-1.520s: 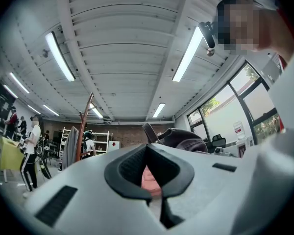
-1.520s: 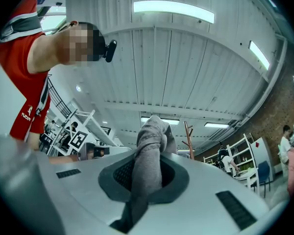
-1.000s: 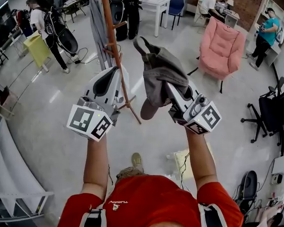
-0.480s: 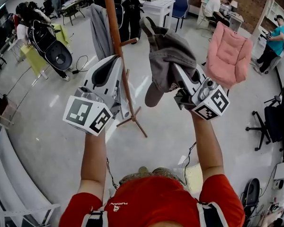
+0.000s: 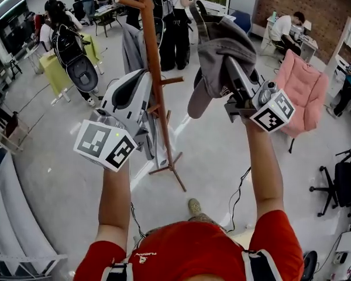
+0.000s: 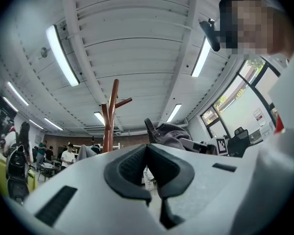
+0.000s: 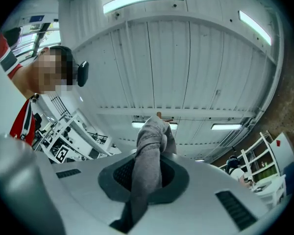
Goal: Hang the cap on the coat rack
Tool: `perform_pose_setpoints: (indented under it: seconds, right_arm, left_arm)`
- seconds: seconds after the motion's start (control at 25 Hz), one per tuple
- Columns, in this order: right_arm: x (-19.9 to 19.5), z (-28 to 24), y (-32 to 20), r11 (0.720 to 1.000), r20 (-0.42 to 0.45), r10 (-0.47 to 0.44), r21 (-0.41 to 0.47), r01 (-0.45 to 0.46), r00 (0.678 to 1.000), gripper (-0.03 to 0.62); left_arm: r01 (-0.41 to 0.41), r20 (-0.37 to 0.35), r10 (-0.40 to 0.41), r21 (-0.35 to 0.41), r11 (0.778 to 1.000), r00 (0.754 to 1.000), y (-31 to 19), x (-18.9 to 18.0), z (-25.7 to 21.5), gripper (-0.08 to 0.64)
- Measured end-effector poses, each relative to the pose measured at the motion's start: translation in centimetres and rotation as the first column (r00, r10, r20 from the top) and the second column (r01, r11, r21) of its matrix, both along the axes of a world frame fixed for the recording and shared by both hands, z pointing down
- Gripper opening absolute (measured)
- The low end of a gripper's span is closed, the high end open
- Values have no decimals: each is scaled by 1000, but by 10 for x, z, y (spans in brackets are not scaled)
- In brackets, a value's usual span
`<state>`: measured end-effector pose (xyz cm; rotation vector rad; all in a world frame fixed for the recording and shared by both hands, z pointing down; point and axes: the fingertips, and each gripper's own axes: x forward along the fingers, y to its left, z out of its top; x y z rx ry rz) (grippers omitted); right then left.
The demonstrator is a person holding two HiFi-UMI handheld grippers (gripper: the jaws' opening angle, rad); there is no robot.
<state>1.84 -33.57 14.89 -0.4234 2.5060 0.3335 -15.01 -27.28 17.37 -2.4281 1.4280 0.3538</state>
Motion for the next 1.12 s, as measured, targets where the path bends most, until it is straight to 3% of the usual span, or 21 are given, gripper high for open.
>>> perform_pose_setpoints:
  seconds: [0.2,0.48,0.76,1.12]
  right_arm:
    - [-8,-40,-60,993,16,-113,26,113,993,28]
    - [-31,-101,-122,959,32,-281,49,279,959,28]
    - [-62,-160,-153,899,31,-429,110,424,903,28]
    - [-74,-216,-193,831,126,-556,102,547,822,28]
  left_arm:
    - [37,2,-37,24,999,999,-33,4,-22,9]
    - [101,-28,-101,18,995,995,-67,0,-40,8]
    - [130,8,-131,20,991,991,-81,-6,-51,8]
    - [171,30,-171,21,985,985,-89,-28,-50,8]
